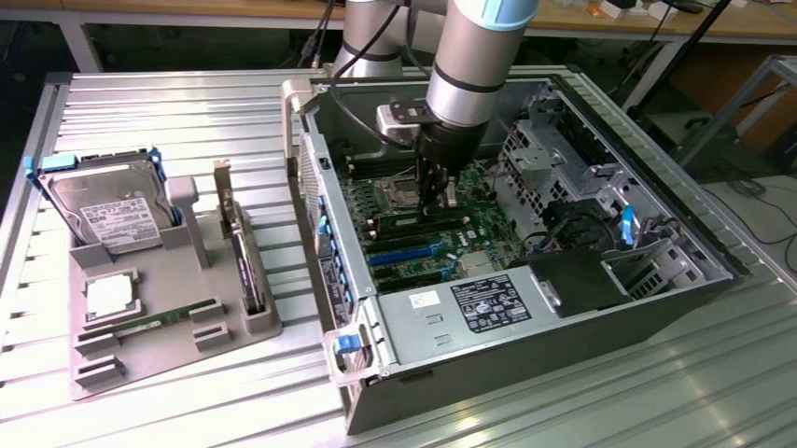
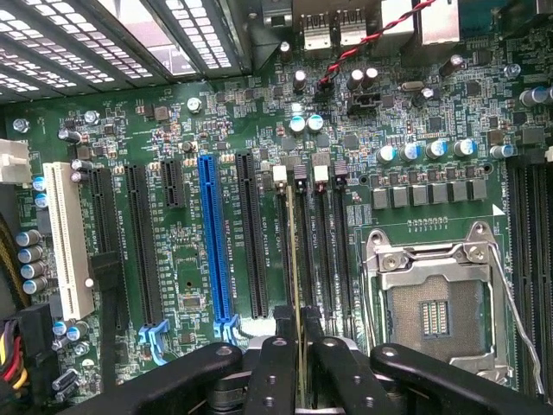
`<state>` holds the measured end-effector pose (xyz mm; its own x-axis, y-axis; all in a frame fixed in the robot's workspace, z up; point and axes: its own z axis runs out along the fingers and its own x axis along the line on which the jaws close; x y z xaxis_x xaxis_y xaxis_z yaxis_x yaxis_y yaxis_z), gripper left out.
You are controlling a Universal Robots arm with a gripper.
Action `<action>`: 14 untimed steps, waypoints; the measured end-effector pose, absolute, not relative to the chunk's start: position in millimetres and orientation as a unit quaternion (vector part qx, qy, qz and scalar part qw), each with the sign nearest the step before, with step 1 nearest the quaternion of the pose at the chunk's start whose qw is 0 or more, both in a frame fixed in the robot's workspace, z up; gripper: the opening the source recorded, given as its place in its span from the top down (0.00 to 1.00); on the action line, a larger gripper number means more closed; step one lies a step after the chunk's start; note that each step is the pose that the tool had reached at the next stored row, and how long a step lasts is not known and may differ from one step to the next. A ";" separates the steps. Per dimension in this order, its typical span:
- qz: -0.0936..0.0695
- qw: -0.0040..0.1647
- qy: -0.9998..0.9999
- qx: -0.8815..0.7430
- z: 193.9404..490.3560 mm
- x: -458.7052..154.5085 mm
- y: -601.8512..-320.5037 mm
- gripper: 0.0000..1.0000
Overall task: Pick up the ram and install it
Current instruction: 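Insert the ram into the slot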
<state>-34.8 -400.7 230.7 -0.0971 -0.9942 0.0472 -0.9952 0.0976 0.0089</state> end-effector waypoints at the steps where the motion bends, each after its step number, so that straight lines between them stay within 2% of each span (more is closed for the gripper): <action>1: 0.013 0.020 -0.740 0.672 230.8 -34.8 -400.7 0.86; 14: 0.009 0.025 -0.740 0.673 228.8 -34.8 -400.7 0.86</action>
